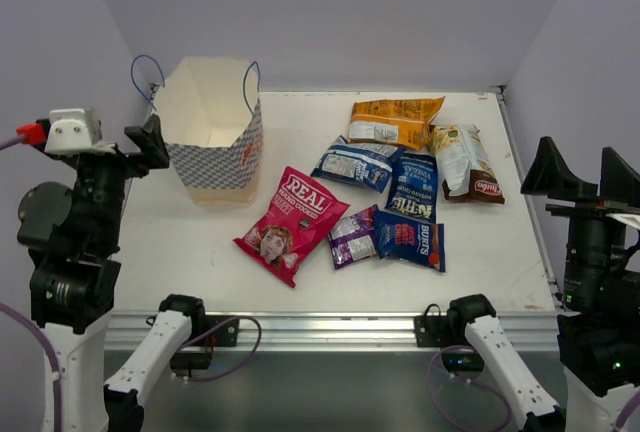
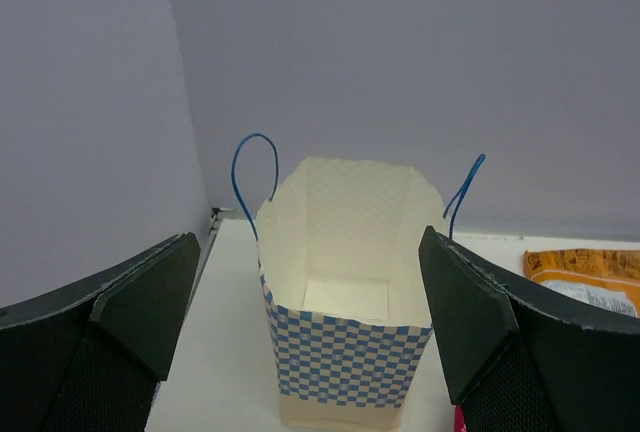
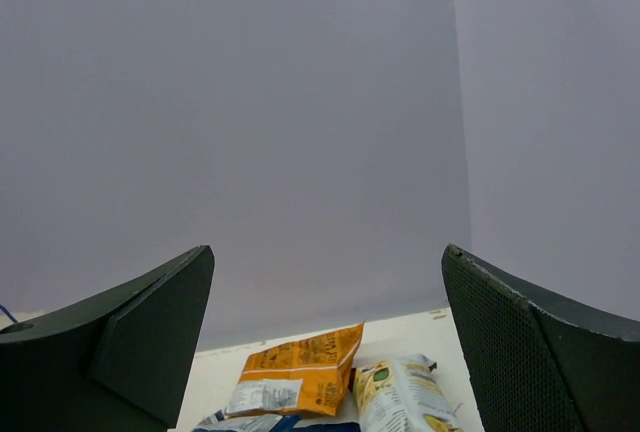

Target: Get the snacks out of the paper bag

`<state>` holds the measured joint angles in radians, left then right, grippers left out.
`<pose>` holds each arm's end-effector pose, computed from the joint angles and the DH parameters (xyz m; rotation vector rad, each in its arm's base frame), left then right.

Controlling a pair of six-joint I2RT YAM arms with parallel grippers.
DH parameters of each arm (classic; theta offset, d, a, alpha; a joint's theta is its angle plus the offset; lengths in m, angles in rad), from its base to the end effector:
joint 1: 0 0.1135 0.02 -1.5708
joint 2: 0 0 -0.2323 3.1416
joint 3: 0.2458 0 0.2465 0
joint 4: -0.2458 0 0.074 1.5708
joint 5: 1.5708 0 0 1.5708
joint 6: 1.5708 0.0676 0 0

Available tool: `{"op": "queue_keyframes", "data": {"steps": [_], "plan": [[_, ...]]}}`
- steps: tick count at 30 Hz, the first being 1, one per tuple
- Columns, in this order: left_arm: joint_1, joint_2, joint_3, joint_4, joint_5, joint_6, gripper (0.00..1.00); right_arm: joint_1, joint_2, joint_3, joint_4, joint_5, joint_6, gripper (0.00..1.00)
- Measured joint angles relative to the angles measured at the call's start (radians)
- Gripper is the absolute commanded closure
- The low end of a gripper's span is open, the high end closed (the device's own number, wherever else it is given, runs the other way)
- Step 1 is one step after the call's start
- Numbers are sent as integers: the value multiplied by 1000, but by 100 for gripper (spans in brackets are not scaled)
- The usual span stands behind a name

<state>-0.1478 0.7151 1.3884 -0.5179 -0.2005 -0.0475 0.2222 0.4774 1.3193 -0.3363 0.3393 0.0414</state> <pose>0.1332 -0.0062 0.4835 -0.0948 1.4154 -0.0195 0.0525 -0.0112 0.5052 0.2097 1.0764 0.0560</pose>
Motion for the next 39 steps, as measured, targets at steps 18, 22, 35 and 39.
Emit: {"op": "queue_keyframes", "data": {"steps": [18, 22, 35, 39], "plan": [[-32, -90, -63, 15, -137, 42, 0, 19, -32, -35, 3, -43, -17, 1], [-32, -90, -69, 16, -145, 42, 0, 19, -32, -42, 6, -43, -17, 1], [-32, -90, -77, 16, -145, 42, 0, 20, -32, -54, 8, -43, -19, 1], [-32, -90, -77, 16, -145, 42, 0, 20, -32, -54, 7, -43, -19, 1]]}}
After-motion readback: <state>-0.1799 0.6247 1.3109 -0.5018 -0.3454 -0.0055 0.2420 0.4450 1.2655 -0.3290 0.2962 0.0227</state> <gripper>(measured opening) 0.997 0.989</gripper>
